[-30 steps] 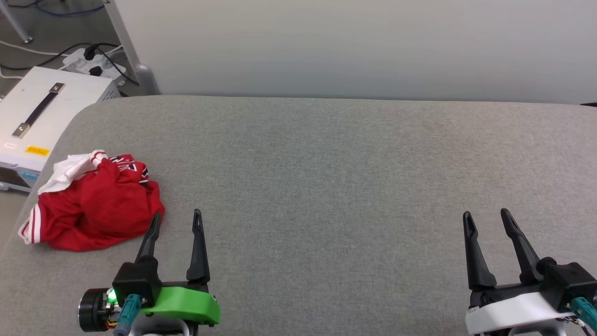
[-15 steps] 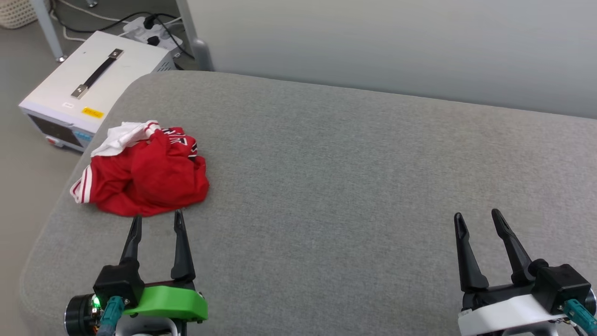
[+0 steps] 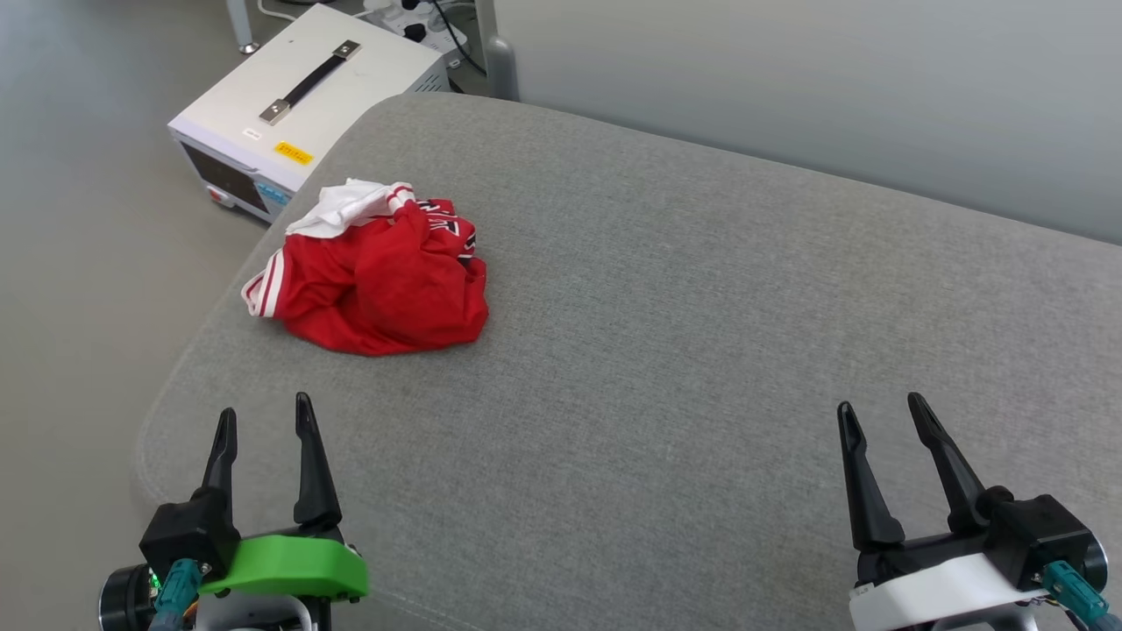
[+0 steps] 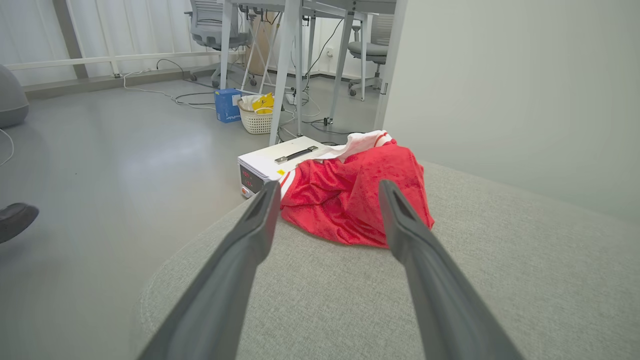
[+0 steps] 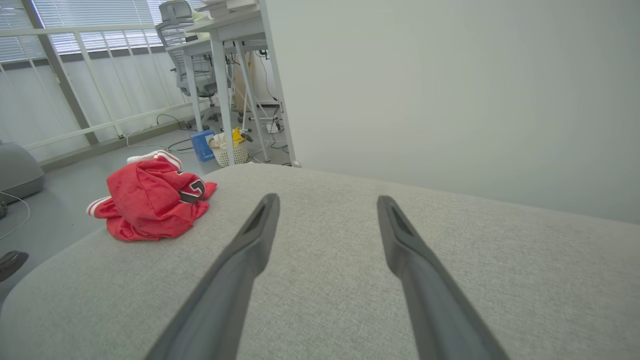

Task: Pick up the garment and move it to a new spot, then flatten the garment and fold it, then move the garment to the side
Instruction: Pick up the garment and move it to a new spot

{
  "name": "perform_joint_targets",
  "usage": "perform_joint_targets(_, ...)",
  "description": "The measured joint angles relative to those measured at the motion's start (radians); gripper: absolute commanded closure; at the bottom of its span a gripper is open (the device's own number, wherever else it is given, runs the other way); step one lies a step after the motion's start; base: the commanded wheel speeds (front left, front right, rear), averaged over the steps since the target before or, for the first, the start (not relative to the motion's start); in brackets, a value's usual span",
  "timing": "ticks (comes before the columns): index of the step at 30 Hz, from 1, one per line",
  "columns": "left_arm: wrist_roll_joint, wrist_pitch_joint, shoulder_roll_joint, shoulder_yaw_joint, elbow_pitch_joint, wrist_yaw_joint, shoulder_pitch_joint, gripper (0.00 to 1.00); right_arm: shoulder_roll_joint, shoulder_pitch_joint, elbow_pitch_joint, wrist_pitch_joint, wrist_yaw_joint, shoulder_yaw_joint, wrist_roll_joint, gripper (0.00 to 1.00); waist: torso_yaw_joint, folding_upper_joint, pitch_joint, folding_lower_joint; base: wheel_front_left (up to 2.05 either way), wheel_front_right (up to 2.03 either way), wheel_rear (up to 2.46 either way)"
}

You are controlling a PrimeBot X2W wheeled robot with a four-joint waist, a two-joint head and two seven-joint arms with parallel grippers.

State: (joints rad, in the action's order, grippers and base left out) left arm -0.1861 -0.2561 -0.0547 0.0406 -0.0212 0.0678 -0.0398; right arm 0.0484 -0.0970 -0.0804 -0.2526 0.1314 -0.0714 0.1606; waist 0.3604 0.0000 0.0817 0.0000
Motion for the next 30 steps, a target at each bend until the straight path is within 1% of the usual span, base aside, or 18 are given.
perform_joint_targets(7, -0.026, 0.0, 0.0, 0.027, -0.002, 0.006, 0.0, 0.0, 0.0, 0.002, 0.002, 0.0, 0.0, -0.004, -0.004, 0.0, 0.047, 0.0, 0.016, 0.0, 0.0, 0.0, 0.0)
perform_joint_targets(10, -0.027, 0.0, 0.0, 0.032, -0.005, 0.005, 0.0, 0.0, 0.0, 0.002, 0.003, 0.0, 0.0, -0.006, -0.004, 0.0, 0.057, 0.0, 0.021, 0.0, 0.0, 0.0, 0.0)
perform_joint_targets(13, -0.033, 0.0, 0.0, 0.046, -0.017, -0.006, 0.002, 0.0, 0.0, 0.004, 0.004, 0.0, 0.0, -0.01, -0.007, 0.0, 0.057, 0.0, 0.025, 0.0, 0.0, 0.0, 0.0)
perform_joint_targets(16, -0.035, 0.0, 0.0, 0.082, -0.036, -0.044, 0.024, 0.0, 0.0, 0.011, 0.004, 0.0, 0.0, -0.017, -0.009, 0.0, 0.052, 0.0, 0.031, 0.0, 0.0, 0.0, 0.0)
perform_joint_targets(19, -0.022, 0.0, -0.002, 0.131, -0.058, -0.109, 0.099, 0.0, -0.001, 0.026, 0.003, 0.0, 0.0, -0.022, -0.019, 0.0, 0.045, 0.0, 0.046, 0.0, 0.0, 0.0, 0.0)
perform_joint_targets(20, -0.017, 0.0, -0.006, 0.143, -0.064, -0.124, 0.128, 0.0, -0.001, 0.031, 0.003, 0.0, 0.0, -0.023, -0.024, 0.0, 0.043, 0.0, 0.051, 0.0, 0.0, 0.0, 0.0)
perform_joint_targets(22, -0.006, 0.0, -0.027, 0.163, -0.082, -0.155, 0.204, 0.0, -0.001, 0.048, 0.001, 0.0, 0.0, -0.022, -0.037, 0.0, 0.038, 0.0, 0.068, 0.0, 0.0, 0.0, 0.0)
perform_joint_targets(24, 0.002, 0.0, -0.06, 0.179, -0.11, -0.171, 0.274, 0.0, 0.001, 0.065, -0.002, 0.0, 0.0, -0.026, -0.049, 0.0, 0.032, 0.0, 0.084, 0.0001, 0.0, 0.0, 0.0)
perform_joint_targets(28, 0.002, 0.0, -0.144, 0.201, -0.188, -0.187, 0.426, 0.0, 0.018, 0.095, -0.008, 0.0, 0.0, -0.031, -0.059, 0.0, 0.013, 0.0, 0.123, 0.0001, 0.0, 0.0, 0.0)
perform_joint_targets(30, -0.023, 0.0, -0.169, 0.2, -0.225, -0.189, 0.495, 0.0, 0.026, 0.103, -0.014, 0.0, 0.0, -0.025, -0.061, 0.0, 0.003, 0.0, 0.142, 0.0001, 0.0, 0.0, 0.0)
